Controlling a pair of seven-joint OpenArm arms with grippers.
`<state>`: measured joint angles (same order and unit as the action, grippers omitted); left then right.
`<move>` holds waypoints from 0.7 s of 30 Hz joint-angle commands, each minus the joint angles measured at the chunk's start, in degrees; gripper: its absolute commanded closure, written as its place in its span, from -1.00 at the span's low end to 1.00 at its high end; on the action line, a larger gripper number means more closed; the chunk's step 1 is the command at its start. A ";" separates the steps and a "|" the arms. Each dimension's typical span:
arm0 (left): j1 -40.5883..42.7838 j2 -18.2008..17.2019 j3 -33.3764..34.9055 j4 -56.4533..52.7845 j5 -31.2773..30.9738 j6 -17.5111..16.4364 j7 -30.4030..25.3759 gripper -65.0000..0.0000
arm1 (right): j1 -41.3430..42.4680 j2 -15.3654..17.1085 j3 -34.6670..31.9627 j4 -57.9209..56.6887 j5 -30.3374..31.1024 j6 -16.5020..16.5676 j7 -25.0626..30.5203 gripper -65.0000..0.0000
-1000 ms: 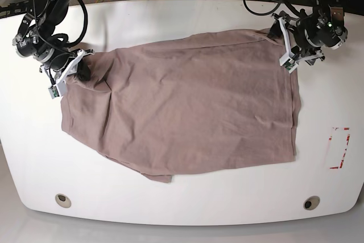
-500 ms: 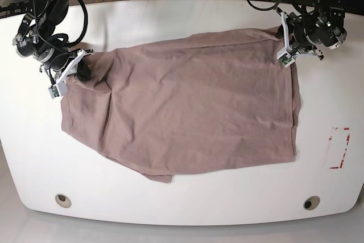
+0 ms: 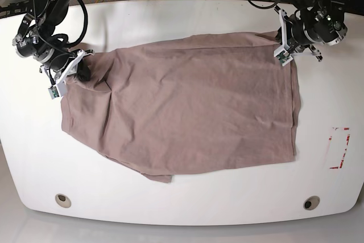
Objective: Fold the T-shirt properly
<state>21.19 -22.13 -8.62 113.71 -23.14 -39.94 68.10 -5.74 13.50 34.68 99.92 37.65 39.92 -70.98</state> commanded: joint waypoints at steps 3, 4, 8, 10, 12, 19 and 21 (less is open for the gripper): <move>2.77 -2.71 -0.48 0.88 -0.03 -0.06 0.17 0.89 | 0.51 0.96 0.27 0.96 0.90 0.08 0.96 1.00; 3.29 -2.88 -0.48 0.88 0.06 -0.06 0.17 0.89 | 0.51 0.96 0.27 0.96 0.90 0.08 0.96 1.00; 6.81 -2.44 -5.14 0.79 0.15 -0.06 -0.01 0.89 | 0.51 0.96 0.27 0.96 0.90 0.08 0.96 1.00; 7.86 -2.18 -7.69 0.53 0.15 -0.06 -2.12 0.90 | 0.51 0.96 0.27 0.96 0.90 0.08 0.96 1.00; 7.95 -1.56 -8.04 0.27 0.32 -0.06 -5.11 0.95 | 0.59 0.96 0.27 0.96 0.90 0.08 0.96 1.00; 8.74 1.51 -11.90 0.27 1.64 -0.06 -11.96 0.99 | -0.20 -0.79 0.27 1.31 0.46 0.08 0.96 1.00; 8.66 4.15 -15.60 0.36 1.82 -0.06 -13.28 0.99 | -2.31 -0.97 0.36 1.84 0.90 0.08 0.96 1.00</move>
<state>30.00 -19.62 -21.08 113.08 -21.45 -40.01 56.40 -6.68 11.92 34.68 99.98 37.26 39.90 -70.96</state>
